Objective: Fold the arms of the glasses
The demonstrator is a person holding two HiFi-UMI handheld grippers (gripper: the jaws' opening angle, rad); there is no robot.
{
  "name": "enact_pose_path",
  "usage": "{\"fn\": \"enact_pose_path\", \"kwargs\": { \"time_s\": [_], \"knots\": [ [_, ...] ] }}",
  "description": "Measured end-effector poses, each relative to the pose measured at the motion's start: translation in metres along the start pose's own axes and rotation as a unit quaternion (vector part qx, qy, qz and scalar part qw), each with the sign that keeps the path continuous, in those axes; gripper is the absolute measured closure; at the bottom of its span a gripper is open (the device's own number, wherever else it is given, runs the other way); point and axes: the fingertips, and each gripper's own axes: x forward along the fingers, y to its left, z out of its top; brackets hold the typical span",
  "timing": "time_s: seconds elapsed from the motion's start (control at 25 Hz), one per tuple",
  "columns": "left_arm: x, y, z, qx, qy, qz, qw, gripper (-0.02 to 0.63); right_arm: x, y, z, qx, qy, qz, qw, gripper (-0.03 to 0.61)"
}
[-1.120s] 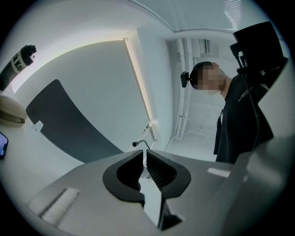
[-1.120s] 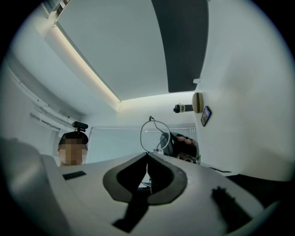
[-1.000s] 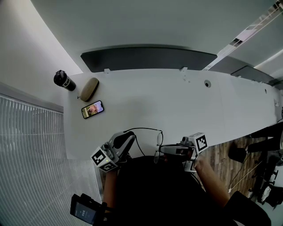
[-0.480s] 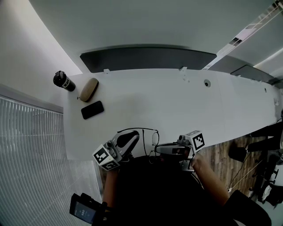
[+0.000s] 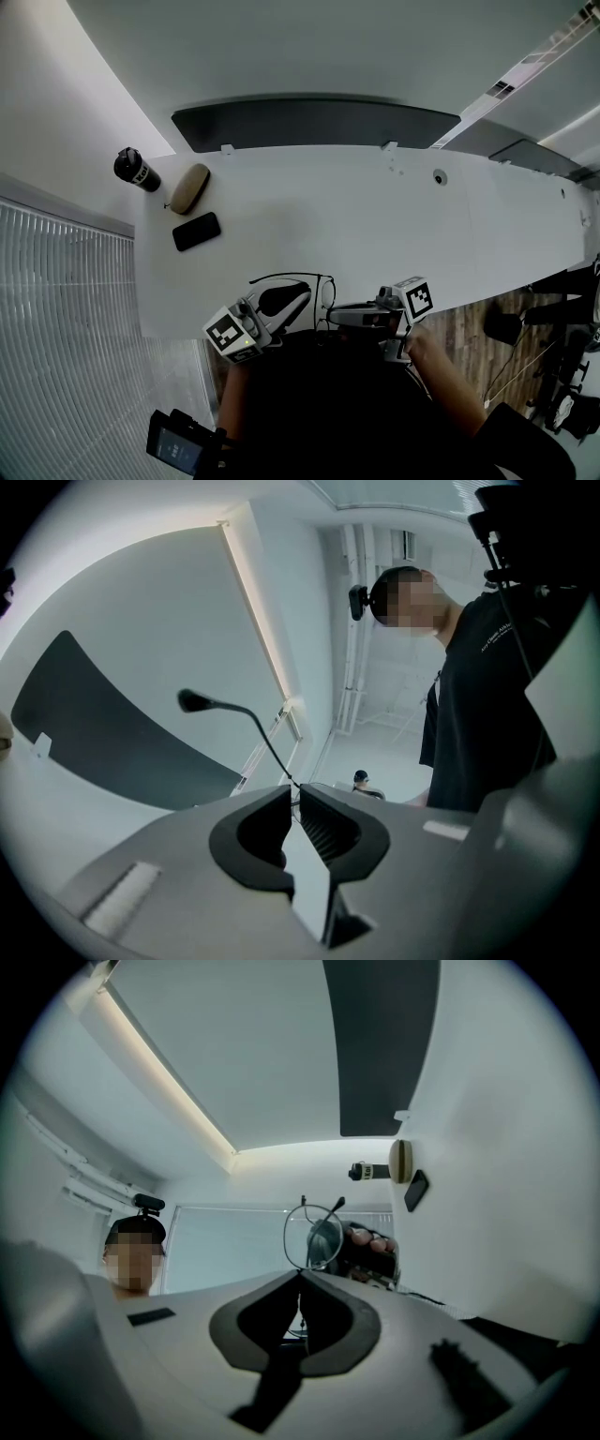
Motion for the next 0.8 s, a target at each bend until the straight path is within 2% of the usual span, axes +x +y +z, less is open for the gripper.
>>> {"fn": "enact_pose_path", "kwargs": {
  "time_s": [0.44,0.8],
  "knots": [
    [0.011,-0.016,-0.01,-0.012,0.029,-0.03,0.9991,0.583,-0.003,-0.006,-0.006,0.005,0.007,-0.001,1.0,0.568],
    [0.009,-0.013,-0.012,-0.009,0.029,-0.023,0.9993,0.574,-0.006,-0.01,-0.007,0.007,0.007,-0.003,1.0,0.568]
  ]
}}
